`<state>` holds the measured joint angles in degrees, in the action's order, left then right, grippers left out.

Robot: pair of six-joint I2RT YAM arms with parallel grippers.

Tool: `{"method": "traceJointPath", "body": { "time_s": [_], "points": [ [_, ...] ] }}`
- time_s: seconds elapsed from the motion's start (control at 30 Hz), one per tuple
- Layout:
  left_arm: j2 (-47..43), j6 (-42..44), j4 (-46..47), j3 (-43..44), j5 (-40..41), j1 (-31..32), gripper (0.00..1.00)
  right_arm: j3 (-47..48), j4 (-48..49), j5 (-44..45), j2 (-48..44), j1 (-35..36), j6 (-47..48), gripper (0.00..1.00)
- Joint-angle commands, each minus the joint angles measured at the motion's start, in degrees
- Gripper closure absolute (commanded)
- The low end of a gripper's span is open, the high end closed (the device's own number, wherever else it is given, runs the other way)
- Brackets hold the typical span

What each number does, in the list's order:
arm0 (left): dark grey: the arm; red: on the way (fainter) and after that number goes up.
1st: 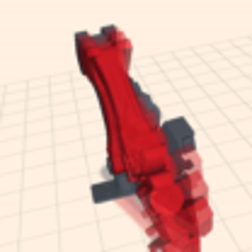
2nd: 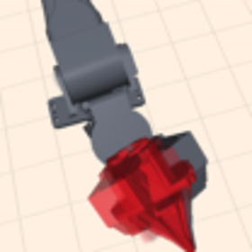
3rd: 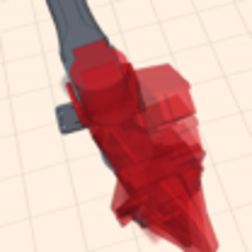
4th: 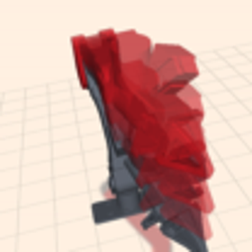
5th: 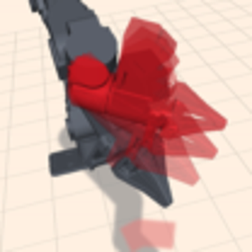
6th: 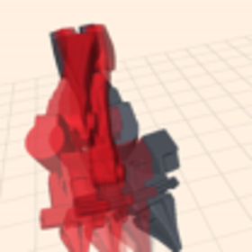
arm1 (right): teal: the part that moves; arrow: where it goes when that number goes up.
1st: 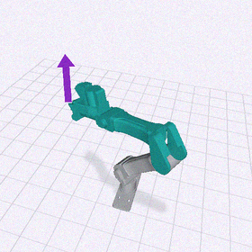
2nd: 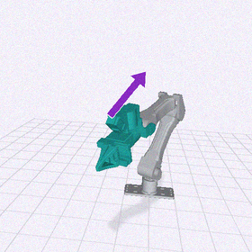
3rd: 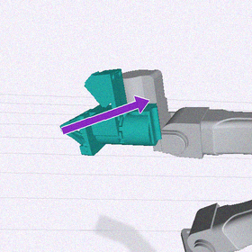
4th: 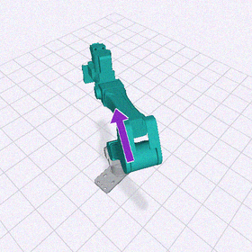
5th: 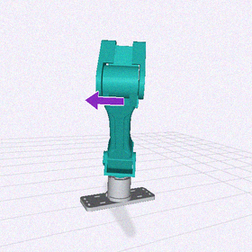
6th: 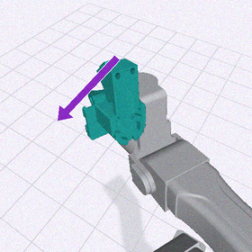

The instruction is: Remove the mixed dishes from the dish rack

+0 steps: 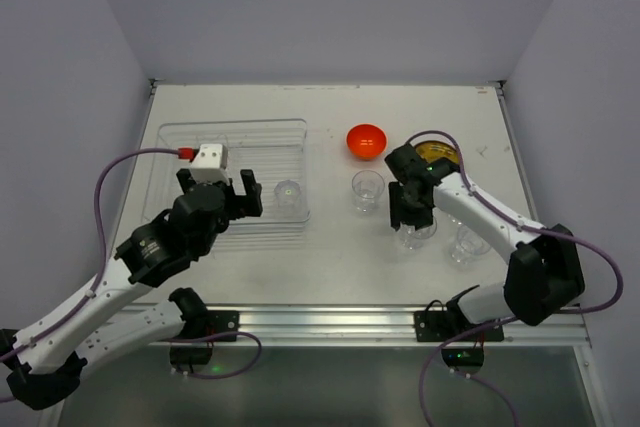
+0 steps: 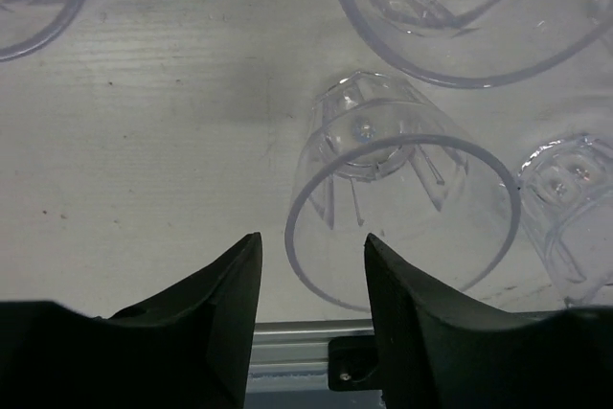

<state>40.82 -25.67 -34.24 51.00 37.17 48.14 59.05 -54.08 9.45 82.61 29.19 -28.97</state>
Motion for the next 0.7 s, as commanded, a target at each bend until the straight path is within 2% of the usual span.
{"method": "traceJointPath", "body": {
  "time_s": [0.0, 0.07, 0.17, 0.2, 0.27, 0.4, 0.5, 0.57, 0.67],
  "points": [
    [2.4, -10.9, -0.4, 1.6, -1.6, -0.1, 0.0, 4.6, -3.6, 0.5, -6.8, -0.2, 0.8, 0.5],
    [5.1, -14.6, 0.2, 1.6, -2.8, -0.1, 0.0, 5.9, -5.4, 0.3, -11.5, -0.1, 1.5, 0.46],
    [11.1, -23.6, -2.7, 3.7, -2.7, -0.1, 0.0, 6.8, -6.6, 1.1, -16.9, -0.2, 3.0, 0.34],
    [13.0, -26.5, -3.5, 4.4, -3.1, -0.1, 0.0, 6.8, -6.3, 1.4, -20.4, -0.2, 3.5, 0.22],
    [18.1, -26.8, -3.5, 6.6, -4.4, -0.1, 0.0, 6.4, -4.9, 2.3, -23.4, -0.2, 4.7, 0.03],
    [27.8, -25.8, -3.7, 11.2, -4.2, -0.1, 0.0, 4.8, -1.0, 2.9, -29.9, -0.3, 4.9, 0.01],
    [31.9, -25.4, -4.5, 14.2, 0.3, -0.2, 0.0, 2.0, 1.4, 2.4, -32.8, -0.3, 5.9, 0.01],
    [33.7, -25.7, -5.9, 16.0, 2.6, -0.2, 0.04, 0.8, 1.9, 2.1, -35.1, -0.3, 6.0, 0.01],
    [36.7, -26.1, -5.2, 16.5, 3.0, -0.7, 0.05, 0.1, 2.0, 0.8, -37.7, -0.3, 6.4, 0.01]
  ]
}}
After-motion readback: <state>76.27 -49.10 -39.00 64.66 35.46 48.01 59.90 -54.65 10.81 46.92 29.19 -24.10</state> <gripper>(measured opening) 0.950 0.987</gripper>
